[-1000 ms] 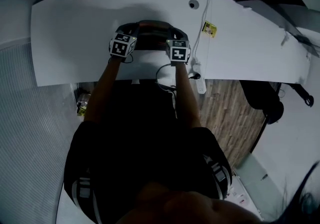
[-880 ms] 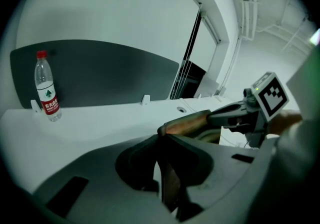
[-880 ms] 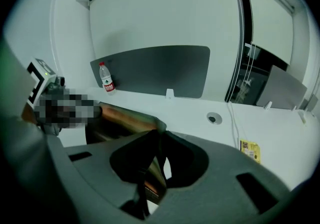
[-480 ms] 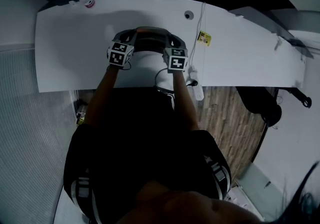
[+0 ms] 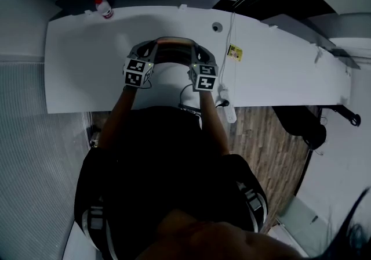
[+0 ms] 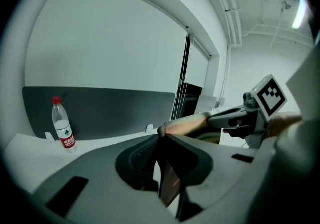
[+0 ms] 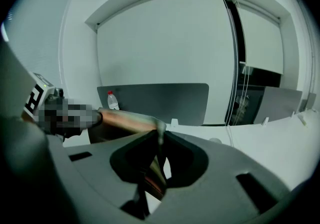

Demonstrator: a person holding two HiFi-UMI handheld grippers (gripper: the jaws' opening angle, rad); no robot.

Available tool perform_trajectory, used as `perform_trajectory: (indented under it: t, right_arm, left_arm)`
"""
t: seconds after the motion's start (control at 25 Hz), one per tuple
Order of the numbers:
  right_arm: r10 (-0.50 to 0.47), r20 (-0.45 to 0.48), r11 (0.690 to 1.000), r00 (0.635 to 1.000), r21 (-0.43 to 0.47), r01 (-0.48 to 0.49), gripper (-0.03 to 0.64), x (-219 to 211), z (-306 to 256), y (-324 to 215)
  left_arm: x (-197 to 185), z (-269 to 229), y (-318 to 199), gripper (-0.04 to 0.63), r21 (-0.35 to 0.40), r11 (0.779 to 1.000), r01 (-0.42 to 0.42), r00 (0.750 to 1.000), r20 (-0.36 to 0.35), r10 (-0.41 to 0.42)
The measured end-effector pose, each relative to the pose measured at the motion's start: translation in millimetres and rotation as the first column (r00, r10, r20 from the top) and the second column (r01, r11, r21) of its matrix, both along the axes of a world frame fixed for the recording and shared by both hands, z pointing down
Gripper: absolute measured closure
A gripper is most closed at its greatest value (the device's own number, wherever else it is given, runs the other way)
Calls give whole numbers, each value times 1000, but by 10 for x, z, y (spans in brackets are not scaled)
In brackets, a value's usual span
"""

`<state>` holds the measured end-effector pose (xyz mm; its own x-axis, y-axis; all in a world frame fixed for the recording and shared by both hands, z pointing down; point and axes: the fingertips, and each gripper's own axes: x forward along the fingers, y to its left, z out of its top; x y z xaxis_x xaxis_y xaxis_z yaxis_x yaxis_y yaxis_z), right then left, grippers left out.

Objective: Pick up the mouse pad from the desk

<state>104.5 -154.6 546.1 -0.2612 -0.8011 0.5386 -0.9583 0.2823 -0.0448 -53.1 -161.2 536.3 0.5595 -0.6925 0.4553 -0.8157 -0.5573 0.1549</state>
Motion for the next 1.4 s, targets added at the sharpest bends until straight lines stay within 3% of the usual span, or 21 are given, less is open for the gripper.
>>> perform_trajectory:
  t: [0.4,1.04,1.4]
  right_arm:
    - [27,103,996,994,80,-36,581,-51,-440,28]
    - [2,175,967,985,250,-47,581,-102,-1339,311]
    - [-21,178,964,984,265,-27,581,-128,-1443,461]
  left_arm:
    - [-64,-410,35,555,99,995,27,999,-41,-23]
    - [-105,-1317,294,557,280,958,71,988,-152,-29]
    - [-99,-1472,391,555,295,953,73,986,-162,-26]
